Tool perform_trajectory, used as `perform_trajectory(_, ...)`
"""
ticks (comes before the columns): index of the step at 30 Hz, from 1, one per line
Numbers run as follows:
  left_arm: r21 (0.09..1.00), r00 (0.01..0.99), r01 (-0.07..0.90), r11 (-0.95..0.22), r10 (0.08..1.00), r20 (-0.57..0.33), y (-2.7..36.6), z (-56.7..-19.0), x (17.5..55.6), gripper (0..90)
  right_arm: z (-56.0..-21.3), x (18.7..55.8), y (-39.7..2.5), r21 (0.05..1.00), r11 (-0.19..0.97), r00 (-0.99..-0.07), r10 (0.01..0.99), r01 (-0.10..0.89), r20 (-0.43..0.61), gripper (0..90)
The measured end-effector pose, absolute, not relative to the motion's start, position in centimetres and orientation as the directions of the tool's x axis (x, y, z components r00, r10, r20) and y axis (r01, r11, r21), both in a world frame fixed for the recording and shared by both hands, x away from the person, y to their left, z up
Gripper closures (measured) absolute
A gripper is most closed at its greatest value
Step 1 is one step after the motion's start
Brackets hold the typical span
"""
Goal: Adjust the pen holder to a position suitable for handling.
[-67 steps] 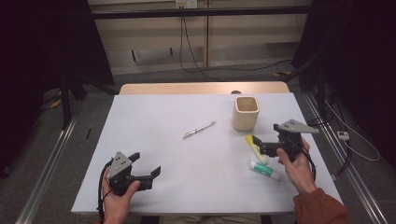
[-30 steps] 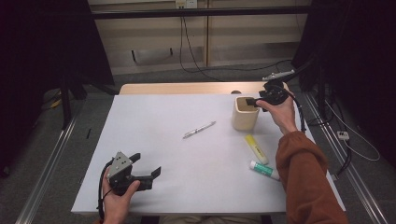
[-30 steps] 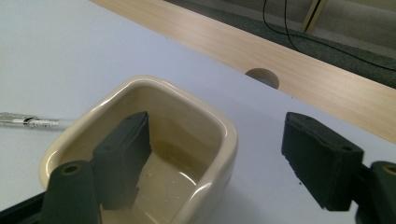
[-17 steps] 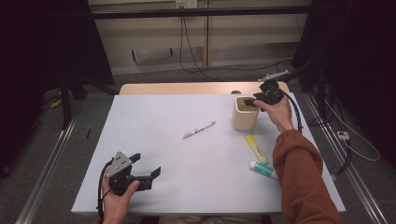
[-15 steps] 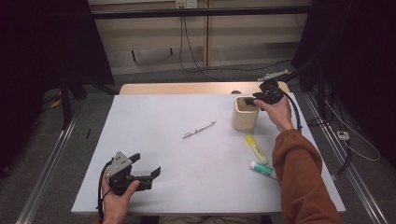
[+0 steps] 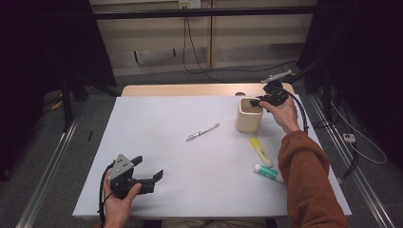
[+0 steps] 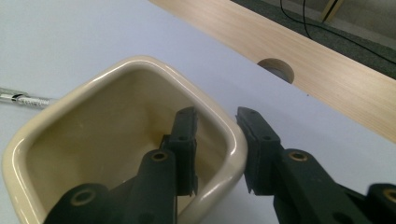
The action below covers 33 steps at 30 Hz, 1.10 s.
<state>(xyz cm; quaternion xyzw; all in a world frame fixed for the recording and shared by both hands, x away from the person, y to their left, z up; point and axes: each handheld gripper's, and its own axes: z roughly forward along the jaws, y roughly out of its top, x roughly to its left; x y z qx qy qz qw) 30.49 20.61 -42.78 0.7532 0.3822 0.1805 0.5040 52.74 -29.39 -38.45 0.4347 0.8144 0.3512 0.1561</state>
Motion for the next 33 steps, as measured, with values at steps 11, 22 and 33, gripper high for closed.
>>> perform_trajectory(11,0.894,0.643,0.399,-0.205,0.757,-0.114,20.6,-42.8,30.5,6.5,-38.4,52.6,-29.3,0.712,0.374,-0.564,0.825,0.594,0.038,70.5)
perform_trajectory(22,0.894,0.642,0.399,-0.203,0.758,-0.114,20.6,-42.8,30.5,6.5,-38.1,52.3,-28.6,0.716,0.382,-0.556,0.831,0.584,0.009,70.4)
perform_trajectory(33,0.894,0.641,0.399,-0.203,0.759,-0.113,20.6,-42.8,30.5,6.5,-36.9,51.6,-28.5,0.734,0.373,-0.552,0.834,0.567,0.002,70.4)
